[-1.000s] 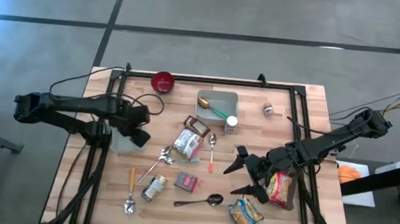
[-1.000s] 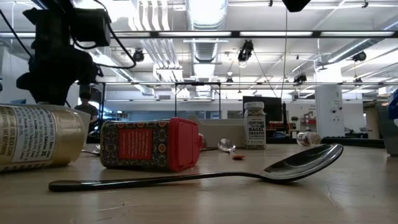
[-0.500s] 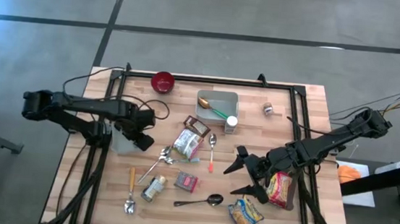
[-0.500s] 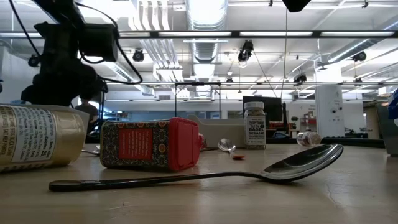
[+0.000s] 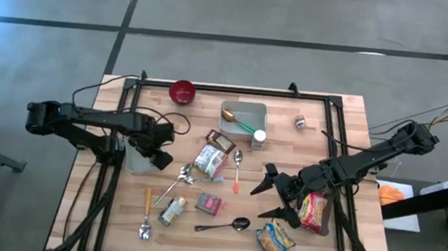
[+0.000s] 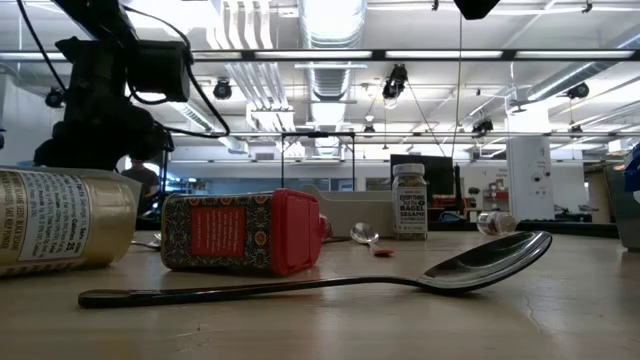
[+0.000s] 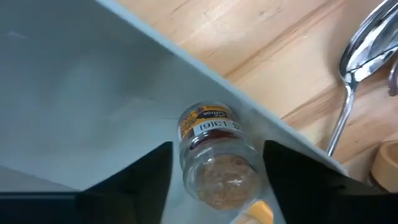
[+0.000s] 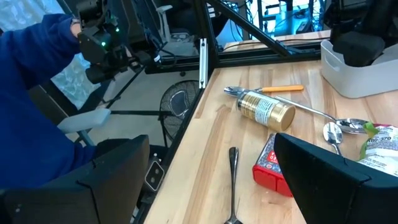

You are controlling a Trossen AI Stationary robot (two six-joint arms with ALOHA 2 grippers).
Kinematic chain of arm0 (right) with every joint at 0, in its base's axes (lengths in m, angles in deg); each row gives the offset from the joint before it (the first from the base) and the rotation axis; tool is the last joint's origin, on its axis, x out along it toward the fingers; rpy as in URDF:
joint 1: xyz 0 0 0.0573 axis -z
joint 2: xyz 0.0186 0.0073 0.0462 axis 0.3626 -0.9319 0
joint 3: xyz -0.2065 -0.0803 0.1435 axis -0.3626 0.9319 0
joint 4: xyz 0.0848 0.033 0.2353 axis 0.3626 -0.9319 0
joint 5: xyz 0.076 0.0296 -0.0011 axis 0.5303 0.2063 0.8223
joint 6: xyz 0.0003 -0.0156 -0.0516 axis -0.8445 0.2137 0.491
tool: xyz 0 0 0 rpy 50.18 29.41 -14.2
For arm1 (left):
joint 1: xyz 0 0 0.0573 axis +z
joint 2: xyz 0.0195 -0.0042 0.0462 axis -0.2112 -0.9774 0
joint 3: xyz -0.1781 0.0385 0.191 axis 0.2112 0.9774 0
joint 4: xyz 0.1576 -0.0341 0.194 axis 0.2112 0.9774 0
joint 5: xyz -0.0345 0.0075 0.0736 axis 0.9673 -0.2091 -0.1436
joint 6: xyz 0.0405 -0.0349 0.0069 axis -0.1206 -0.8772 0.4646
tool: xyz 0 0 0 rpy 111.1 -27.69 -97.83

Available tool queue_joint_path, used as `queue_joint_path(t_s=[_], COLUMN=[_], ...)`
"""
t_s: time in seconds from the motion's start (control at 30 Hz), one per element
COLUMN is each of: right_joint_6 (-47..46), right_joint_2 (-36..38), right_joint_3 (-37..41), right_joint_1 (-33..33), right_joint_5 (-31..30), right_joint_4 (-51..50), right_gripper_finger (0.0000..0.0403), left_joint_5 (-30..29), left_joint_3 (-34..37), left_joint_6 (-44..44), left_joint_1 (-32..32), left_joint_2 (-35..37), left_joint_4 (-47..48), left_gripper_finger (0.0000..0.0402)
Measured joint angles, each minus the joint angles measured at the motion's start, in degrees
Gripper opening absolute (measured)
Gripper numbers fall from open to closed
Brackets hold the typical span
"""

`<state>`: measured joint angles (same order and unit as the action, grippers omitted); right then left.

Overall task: Pick & Place Food Item
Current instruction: Put the left brown seasoning bottle into the left gray bin, then put the yellow spoon into the right gray bin

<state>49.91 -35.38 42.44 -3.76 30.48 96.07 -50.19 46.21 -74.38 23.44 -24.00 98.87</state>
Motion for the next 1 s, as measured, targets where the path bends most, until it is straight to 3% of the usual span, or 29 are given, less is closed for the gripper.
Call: queue_joint_path(t_s=[0.23, 0.57, 0.83, 1.0], right_joint_6=[0.0, 0.0, 0.0, 0.0], right_joint_2=[0.0, 0.0, 0.0, 0.0], right_joint_3=[0.0, 0.0, 0.0, 0.1], right_joint_1=[0.0, 0.0, 0.0, -0.3], right_joint_5=[0.0, 0.0, 0.0, 0.0], right_joint_4=[0.0, 0.0, -0.1, -0.1], right_gripper_finger=[0.0343, 0.0343, 0.0343, 0.0343], left_joint_5=[0.0, -0.8, -8.0, -8.3], left_joint_3=[0.0, -3.2, -10.6, -13.8], left_joint_6=[0.1, 1.1, 2.1, -0.5], left_joint_1=[0.0, 0.0, -0.1, -1.5], left_joint_2=[0.1, 0.6, 3.4, 5.9], left_joint_4=[0.0, 5.0, 14.2, 14.3], left_gripper_finger=[0.0312, 0.0316, 0.0317, 0.0317])
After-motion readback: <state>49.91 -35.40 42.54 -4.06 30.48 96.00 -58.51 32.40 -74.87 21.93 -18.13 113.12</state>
